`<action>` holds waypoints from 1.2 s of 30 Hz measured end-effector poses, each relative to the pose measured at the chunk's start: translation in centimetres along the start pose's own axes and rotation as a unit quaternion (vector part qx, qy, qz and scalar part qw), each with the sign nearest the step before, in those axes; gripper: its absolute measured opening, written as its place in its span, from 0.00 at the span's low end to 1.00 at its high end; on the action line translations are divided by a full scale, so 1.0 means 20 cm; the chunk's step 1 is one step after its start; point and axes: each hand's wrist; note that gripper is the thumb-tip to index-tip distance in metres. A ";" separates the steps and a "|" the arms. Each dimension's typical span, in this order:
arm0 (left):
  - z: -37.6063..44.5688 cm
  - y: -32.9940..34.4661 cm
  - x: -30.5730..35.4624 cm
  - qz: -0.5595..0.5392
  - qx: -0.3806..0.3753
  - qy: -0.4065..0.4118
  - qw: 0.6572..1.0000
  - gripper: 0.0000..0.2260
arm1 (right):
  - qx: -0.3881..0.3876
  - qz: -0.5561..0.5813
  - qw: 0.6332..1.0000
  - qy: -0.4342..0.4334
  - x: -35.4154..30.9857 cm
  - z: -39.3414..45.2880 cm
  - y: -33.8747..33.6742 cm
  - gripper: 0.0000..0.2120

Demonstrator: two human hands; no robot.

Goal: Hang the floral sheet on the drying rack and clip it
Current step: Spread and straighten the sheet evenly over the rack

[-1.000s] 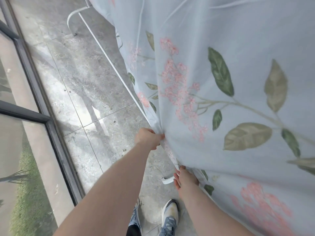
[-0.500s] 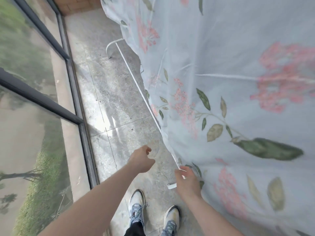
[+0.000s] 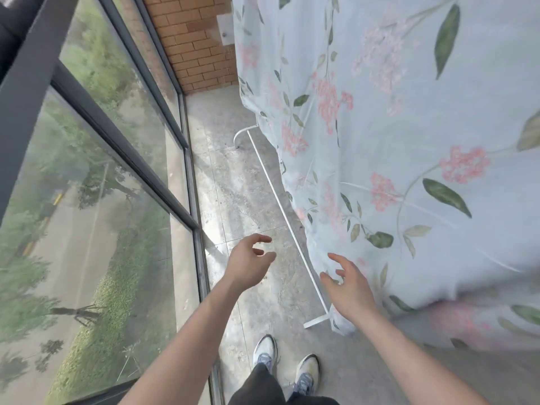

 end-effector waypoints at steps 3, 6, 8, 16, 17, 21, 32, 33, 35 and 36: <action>-0.17 -0.05 0.05 -0.005 0.022 0.034 0.999 0.11 | -0.005 -0.005 0.999 -0.045 -0.08 -0.12 -0.07 0.22; -0.26 -0.07 0.01 0.030 0.009 0.056 0.998 0.12 | -0.008 -0.017 0.998 -0.065 -0.10 -0.23 -0.10 0.21; -0.28 -0.08 0.00 0.075 -0.016 0.064 0.995 0.13 | 0.003 -0.024 0.997 -0.071 -0.10 -0.31 -0.12 0.21; -0.36 -0.08 0.06 0.168 -0.057 0.129 0.976 0.16 | 0.031 -0.047 0.996 -0.075 -0.07 -0.53 -0.22 0.22; -0.38 -0.08 0.07 0.177 -0.060 0.137 0.973 0.17 | 0.034 -0.054 0.995 -0.077 -0.07 -0.55 -0.24 0.22; -0.49 -0.05 0.13 0.198 -0.061 0.161 0.965 0.16 | 0.045 -0.053 0.994 -0.086 -0.06 -0.65 -0.35 0.22; -0.84 0.21 0.29 0.169 0.024 0.195 0.966 0.14 | -0.006 -0.038 0.977 -0.208 0.00 -0.80 -0.84 0.19; -0.88 0.26 0.32 0.162 0.041 0.195 0.967 0.14 | -0.018 -0.037 0.976 -0.213 0.02 -0.80 -0.92 0.19; -1.01 0.38 0.38 0.129 0.071 0.187 0.971 0.14 | -0.048 -0.028 0.974 -0.218 0.03 -0.82 -1.10 0.18; -1.06 0.43 0.41 0.115 0.083 0.188 0.972 0.13 | -0.057 -0.020 0.973 -0.222 0.03 -0.82 -1.16 0.18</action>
Point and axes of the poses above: each hand's wrist, its own z-axis towards the middle knuckle, its own y-axis out of the palm, x = y × z, and after that the axes turned 4 degrees about z, right-handed
